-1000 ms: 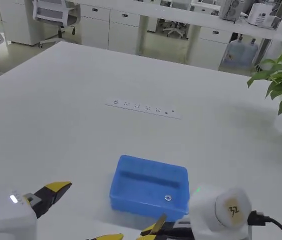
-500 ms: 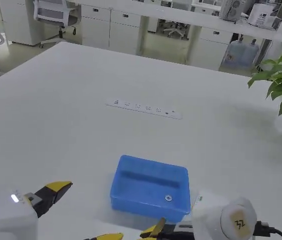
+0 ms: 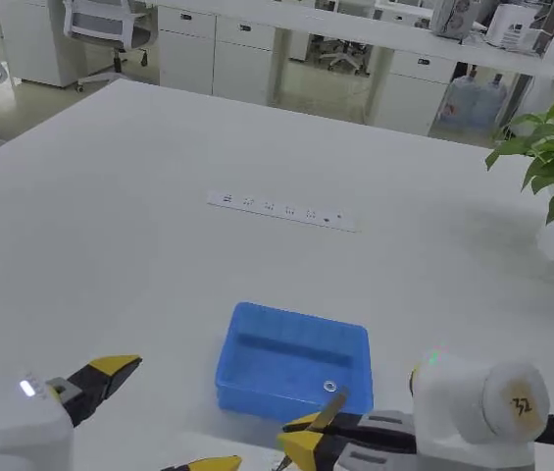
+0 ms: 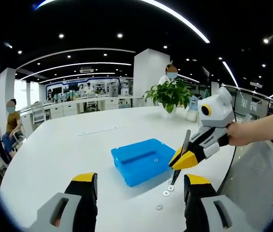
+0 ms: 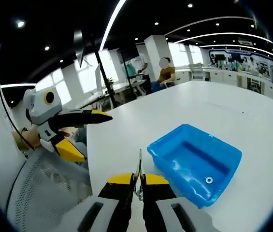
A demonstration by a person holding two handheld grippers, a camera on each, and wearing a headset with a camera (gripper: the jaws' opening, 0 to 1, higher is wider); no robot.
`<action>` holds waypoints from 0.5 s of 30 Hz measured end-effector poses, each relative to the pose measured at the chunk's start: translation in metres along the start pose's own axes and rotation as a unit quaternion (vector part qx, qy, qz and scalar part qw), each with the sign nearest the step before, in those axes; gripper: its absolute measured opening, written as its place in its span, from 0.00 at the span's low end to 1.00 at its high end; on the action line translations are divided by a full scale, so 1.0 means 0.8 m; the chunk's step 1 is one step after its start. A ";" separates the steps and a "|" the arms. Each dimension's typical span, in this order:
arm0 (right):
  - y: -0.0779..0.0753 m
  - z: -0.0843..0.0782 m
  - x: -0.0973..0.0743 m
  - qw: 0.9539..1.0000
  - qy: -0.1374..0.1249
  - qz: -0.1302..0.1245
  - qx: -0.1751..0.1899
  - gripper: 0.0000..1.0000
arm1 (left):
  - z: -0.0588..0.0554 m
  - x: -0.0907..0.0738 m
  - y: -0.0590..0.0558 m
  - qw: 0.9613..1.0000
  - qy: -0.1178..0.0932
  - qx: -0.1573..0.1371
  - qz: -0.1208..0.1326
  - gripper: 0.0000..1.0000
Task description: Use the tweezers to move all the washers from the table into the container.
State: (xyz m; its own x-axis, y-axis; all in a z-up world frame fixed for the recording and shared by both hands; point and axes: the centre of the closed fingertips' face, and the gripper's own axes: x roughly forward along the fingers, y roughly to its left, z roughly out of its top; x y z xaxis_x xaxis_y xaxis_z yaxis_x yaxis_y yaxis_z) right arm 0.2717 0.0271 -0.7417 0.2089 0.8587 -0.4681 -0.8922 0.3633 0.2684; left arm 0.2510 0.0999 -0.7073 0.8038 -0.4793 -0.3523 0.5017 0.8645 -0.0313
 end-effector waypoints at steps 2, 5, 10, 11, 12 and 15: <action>-0.007 0.010 -0.003 1.000 -0.009 -0.007 -0.001 0.03 | 0.000 0.000 0.000 1.000 0.000 -0.001 -0.001 0.74; -0.018 0.028 -0.007 1.000 -0.027 -0.015 0.004 0.03 | 0.000 0.000 -0.001 1.000 0.001 0.001 -0.001 0.74; -0.039 0.048 -0.011 0.998 -0.043 -0.034 0.003 0.03 | 0.000 0.000 -0.001 1.000 0.001 0.000 -0.004 0.74; -0.043 0.051 -0.011 0.998 -0.045 -0.037 0.005 0.03 | 0.000 0.000 -0.002 1.000 0.001 0.000 -0.004 0.74; -0.049 0.055 -0.012 0.998 -0.048 -0.041 0.009 0.03 | 0.000 0.001 -0.002 1.000 0.001 0.001 -0.004 0.74; -0.064 0.061 -0.011 0.997 -0.047 -0.054 0.012 0.03 | 0.000 0.001 -0.003 1.000 0.002 0.000 -0.006 0.74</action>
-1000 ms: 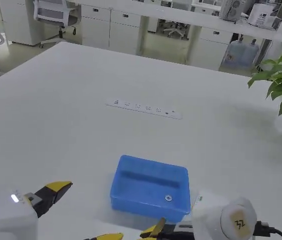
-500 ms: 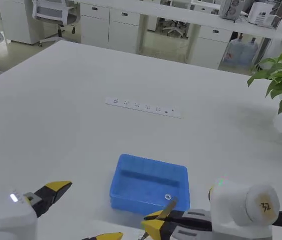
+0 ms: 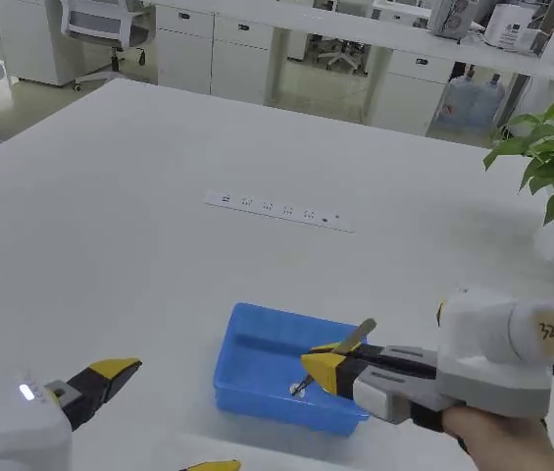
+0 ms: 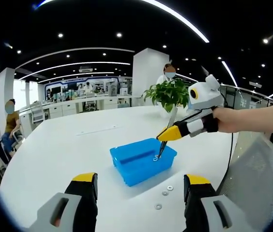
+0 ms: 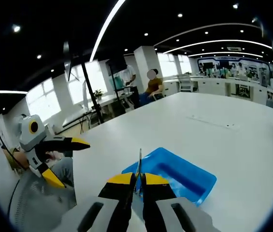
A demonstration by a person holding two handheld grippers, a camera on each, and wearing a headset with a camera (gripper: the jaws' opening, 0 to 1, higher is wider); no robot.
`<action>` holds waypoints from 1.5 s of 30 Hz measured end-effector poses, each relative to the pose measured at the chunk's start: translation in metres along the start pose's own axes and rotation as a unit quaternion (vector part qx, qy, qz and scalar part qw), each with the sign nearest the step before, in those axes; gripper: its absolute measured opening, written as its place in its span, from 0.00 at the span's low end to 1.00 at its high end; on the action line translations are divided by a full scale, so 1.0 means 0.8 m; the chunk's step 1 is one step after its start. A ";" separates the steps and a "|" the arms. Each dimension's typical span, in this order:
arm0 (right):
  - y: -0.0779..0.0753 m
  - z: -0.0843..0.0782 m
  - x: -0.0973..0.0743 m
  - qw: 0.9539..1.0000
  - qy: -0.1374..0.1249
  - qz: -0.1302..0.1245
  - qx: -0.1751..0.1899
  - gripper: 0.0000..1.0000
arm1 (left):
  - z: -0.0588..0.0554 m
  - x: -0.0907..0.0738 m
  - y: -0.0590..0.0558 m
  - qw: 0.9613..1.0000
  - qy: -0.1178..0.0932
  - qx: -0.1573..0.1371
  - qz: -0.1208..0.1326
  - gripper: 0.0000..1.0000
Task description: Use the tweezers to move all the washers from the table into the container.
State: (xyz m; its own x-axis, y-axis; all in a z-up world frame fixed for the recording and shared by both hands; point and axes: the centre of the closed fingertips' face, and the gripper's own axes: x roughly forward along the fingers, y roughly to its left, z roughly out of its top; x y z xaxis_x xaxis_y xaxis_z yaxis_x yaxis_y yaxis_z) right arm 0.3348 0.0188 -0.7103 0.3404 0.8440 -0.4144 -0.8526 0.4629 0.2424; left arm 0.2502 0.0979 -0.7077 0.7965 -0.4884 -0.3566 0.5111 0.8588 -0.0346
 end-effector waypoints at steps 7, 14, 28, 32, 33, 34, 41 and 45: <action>-0.027 0.000 0.014 1.000 0.017 -0.012 0.002 0.03 | 0.000 0.000 -0.001 1.000 -0.001 0.000 -0.003 0.73; -0.047 -0.014 0.028 0.999 0.046 -0.022 0.006 0.03 | 0.000 0.000 -0.001 1.000 0.001 0.000 -0.002 0.73; -0.081 -0.040 0.047 0.995 0.082 -0.039 0.041 0.03 | -0.001 -0.001 0.002 1.000 0.001 0.001 0.004 0.73; -0.083 -0.046 0.052 0.994 0.091 -0.038 0.039 0.03 | -0.001 -0.001 0.001 1.000 0.002 0.001 0.004 0.73; -0.084 -0.048 0.053 0.994 0.094 -0.038 0.040 0.03 | -0.002 -0.001 0.001 1.000 0.002 0.001 0.004 0.73; -0.085 -0.052 0.054 0.993 0.100 -0.039 0.037 0.03 | -0.002 -0.001 0.001 1.000 0.002 0.002 0.003 0.73; -0.091 -0.051 0.053 0.993 0.100 -0.048 0.028 0.04 | 0.002 -0.001 0.000 1.000 -0.006 -0.006 -0.002 0.72; -0.091 -0.050 0.048 0.994 0.095 -0.051 0.031 0.04 | 0.001 0.000 -0.001 1.000 -0.004 -0.003 -0.002 0.73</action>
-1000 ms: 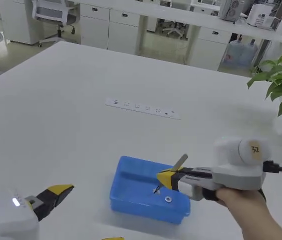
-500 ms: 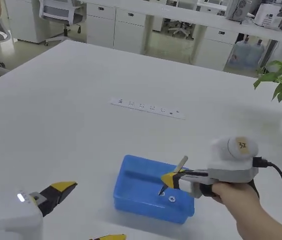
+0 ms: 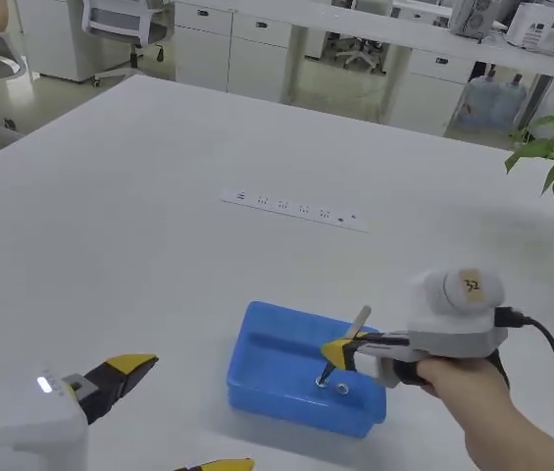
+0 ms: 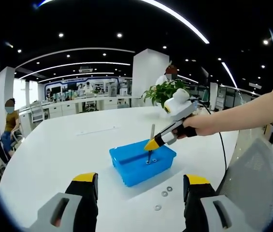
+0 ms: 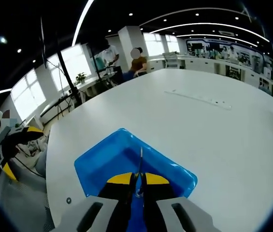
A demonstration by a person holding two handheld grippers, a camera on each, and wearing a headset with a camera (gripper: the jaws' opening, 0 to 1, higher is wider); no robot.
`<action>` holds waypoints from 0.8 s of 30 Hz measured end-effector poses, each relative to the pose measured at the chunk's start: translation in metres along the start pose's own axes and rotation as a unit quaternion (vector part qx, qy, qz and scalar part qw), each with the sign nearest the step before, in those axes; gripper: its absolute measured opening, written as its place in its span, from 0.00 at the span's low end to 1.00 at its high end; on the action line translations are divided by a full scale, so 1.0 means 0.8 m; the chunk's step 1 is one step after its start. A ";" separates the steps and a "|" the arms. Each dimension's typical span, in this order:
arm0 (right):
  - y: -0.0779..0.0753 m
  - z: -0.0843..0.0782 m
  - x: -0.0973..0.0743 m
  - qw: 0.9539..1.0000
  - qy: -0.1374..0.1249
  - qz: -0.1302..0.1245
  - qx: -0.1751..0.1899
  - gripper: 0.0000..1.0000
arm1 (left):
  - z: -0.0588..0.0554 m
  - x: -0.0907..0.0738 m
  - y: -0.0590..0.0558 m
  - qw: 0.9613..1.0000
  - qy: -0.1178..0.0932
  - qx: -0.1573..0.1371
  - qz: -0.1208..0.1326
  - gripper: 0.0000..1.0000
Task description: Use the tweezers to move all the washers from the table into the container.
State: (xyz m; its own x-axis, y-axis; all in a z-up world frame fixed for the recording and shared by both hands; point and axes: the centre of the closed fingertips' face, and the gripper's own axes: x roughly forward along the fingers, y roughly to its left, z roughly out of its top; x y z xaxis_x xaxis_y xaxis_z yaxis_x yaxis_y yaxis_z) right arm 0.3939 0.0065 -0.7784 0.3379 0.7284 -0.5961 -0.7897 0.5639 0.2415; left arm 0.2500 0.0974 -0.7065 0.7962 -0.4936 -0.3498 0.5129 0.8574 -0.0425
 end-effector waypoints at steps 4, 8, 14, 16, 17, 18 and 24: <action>0.005 0.005 -0.011 1.000 -0.014 0.000 0.000 0.03 | -0.001 0.000 0.001 1.000 0.002 -0.001 0.002 0.72; 0.018 0.017 -0.024 0.999 -0.040 0.006 -0.002 0.03 | -0.002 0.000 0.002 1.000 0.005 0.001 0.003 0.72; 0.046 0.037 -0.043 0.996 -0.080 0.023 -0.008 0.03 | -0.003 0.000 0.001 1.000 0.007 0.002 0.001 0.72; 0.056 0.041 -0.047 0.996 -0.088 0.031 -0.010 0.03 | -0.003 0.000 0.001 1.000 0.007 0.003 0.001 0.72; 0.063 0.042 -0.049 0.995 -0.090 0.037 -0.012 0.03 | -0.003 0.000 0.001 1.000 0.007 0.003 0.001 0.72; 0.069 0.043 -0.051 0.995 -0.092 0.042 -0.012 0.03 | -0.003 0.000 0.001 1.000 0.007 0.003 0.001 0.72; 0.117 0.030 -0.055 0.991 -0.083 0.106 -0.019 0.03 | -0.004 0.000 0.000 1.000 0.008 0.004 -0.001 0.72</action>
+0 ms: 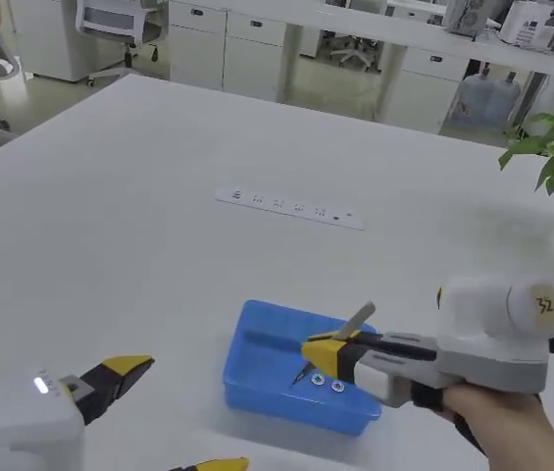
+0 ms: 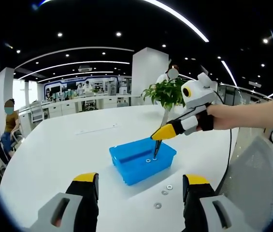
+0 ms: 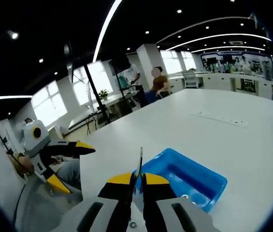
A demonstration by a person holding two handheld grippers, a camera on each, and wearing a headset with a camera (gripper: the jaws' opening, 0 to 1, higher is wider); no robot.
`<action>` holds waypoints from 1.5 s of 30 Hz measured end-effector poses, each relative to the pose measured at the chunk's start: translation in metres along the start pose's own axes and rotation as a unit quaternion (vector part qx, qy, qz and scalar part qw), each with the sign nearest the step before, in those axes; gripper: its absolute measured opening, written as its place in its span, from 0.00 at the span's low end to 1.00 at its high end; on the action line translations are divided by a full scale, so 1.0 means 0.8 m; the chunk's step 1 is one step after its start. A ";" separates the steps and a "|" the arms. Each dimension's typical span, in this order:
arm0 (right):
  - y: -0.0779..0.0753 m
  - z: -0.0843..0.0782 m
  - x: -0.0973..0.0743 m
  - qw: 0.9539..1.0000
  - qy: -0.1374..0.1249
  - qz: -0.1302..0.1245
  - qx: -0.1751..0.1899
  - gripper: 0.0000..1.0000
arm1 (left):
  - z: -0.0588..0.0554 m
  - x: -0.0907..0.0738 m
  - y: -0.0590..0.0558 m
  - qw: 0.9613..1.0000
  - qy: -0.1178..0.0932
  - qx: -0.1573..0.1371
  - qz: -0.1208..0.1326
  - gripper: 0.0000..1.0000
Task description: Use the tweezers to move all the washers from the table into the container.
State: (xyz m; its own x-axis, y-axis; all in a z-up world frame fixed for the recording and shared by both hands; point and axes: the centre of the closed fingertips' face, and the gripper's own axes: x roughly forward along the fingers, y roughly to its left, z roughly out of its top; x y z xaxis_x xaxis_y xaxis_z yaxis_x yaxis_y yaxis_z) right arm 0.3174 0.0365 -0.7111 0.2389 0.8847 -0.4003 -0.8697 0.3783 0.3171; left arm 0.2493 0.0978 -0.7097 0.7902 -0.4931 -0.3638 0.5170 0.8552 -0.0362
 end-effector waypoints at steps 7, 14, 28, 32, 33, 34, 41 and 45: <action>0.018 -0.050 0.009 0.998 0.046 0.024 0.019 0.04 | 0.000 0.000 0.000 1.000 0.000 0.001 -0.001 0.71; 0.012 -0.088 0.009 0.995 0.093 0.013 0.020 0.04 | 0.000 0.000 0.000 1.000 0.000 0.002 -0.001 0.71; 0.013 -0.110 0.011 0.992 0.125 0.008 -0.015 0.04 | -0.001 0.000 -0.003 1.000 0.003 0.006 -0.004 0.72; 0.020 -0.111 0.011 0.988 0.136 0.016 -0.064 0.04 | -0.001 0.001 -0.004 1.000 0.004 0.007 -0.006 0.72; 0.024 -0.113 0.011 0.986 0.140 0.021 -0.083 0.04 | -0.001 0.001 -0.004 1.000 0.004 0.008 -0.006 0.72; 0.026 -0.114 0.011 0.985 0.141 0.024 -0.094 0.04 | -0.002 0.001 -0.004 1.000 0.005 0.008 -0.007 0.72; 0.032 -0.116 0.012 0.984 0.129 0.020 -0.117 0.04 | -0.002 0.001 -0.004 1.000 0.005 0.009 -0.007 0.71; 0.020 -0.115 0.010 0.987 0.126 -0.016 -0.102 0.03 | -0.001 0.001 -0.004 1.000 0.004 0.009 -0.007 0.71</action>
State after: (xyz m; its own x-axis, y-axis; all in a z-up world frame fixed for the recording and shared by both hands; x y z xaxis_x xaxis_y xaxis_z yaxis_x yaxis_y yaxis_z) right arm 0.2659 0.0245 -0.7881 0.1756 0.7675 -0.6165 -0.9382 0.3202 0.1314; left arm 0.2479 0.0949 -0.7109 0.7800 -0.5043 -0.3706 0.5346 0.8447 -0.0242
